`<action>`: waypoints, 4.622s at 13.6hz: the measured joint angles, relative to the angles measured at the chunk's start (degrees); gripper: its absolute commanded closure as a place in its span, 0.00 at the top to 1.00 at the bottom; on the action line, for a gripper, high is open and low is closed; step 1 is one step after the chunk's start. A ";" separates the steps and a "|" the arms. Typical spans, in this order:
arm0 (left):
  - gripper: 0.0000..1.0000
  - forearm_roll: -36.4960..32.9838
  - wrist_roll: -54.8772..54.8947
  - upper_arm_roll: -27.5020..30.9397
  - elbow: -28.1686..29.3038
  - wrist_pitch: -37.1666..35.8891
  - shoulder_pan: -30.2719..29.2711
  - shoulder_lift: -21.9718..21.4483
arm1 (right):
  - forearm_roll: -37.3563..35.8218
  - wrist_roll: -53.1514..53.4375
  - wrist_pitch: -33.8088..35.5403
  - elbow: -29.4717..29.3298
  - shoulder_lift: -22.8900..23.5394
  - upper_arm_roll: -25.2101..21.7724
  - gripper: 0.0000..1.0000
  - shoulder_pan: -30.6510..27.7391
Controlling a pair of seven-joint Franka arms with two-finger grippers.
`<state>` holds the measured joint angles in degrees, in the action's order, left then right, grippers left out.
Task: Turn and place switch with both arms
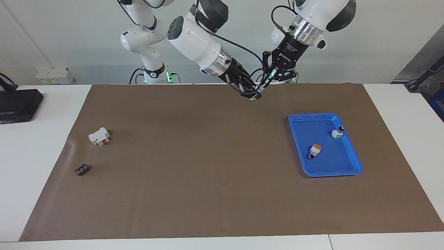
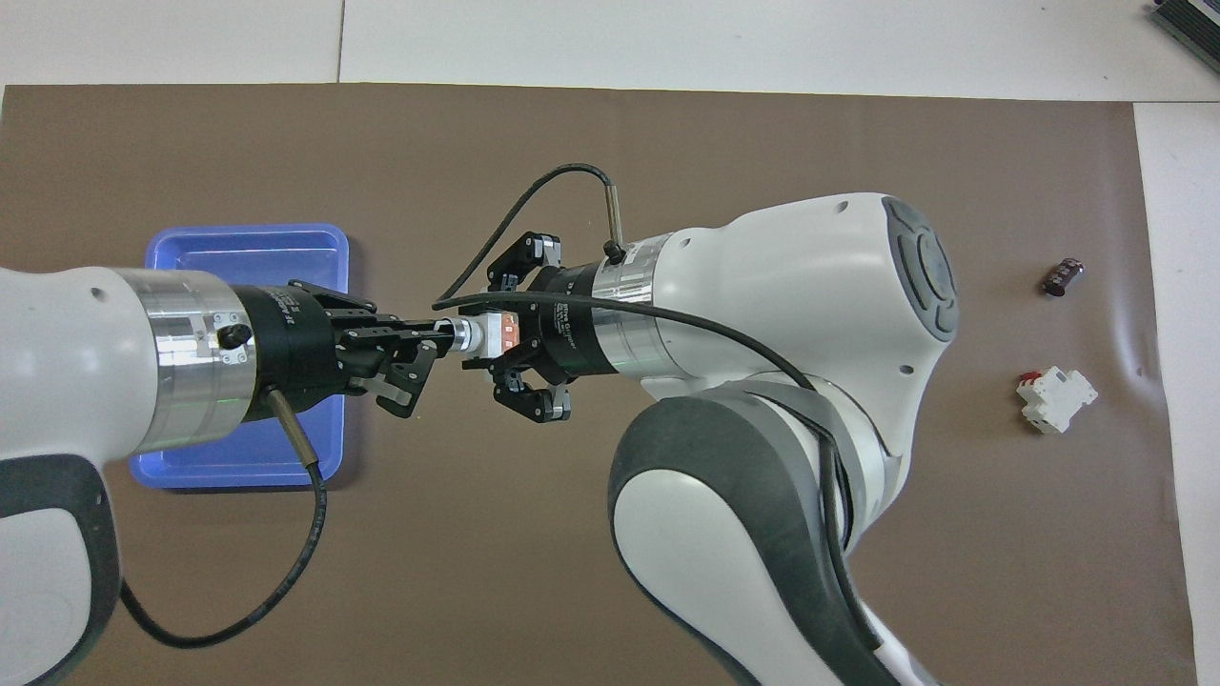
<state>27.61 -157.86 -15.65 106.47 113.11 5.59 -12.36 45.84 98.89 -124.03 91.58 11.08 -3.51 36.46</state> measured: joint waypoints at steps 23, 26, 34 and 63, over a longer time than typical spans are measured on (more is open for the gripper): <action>0.00 -13.89 72.91 0.90 21.74 12.03 -21.79 -3.90 | -41.71 -57.61 20.53 0.12 -9.78 -1.73 1.00 -9.92; 0.00 -13.91 89.22 0.82 22.56 18.09 -22.06 1.75 | -43.23 -76.44 21.13 0.16 -9.78 -1.92 1.00 -16.97; 0.00 -17.57 125.97 0.84 22.31 24.16 -25.75 10.04 | -44.85 -95.72 32.88 -0.16 -15.12 -2.66 1.00 -34.67; 0.84 -29.07 145.72 -3.06 -26.87 -29.41 -9.31 19.79 | -47.67 -95.80 41.00 0.82 -16.82 -0.34 1.00 -34.56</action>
<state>-1.46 -12.14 -18.72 79.60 83.69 -3.71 7.43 -1.83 3.09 -83.03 92.40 -5.74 -3.84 1.90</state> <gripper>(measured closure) 0.159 0.000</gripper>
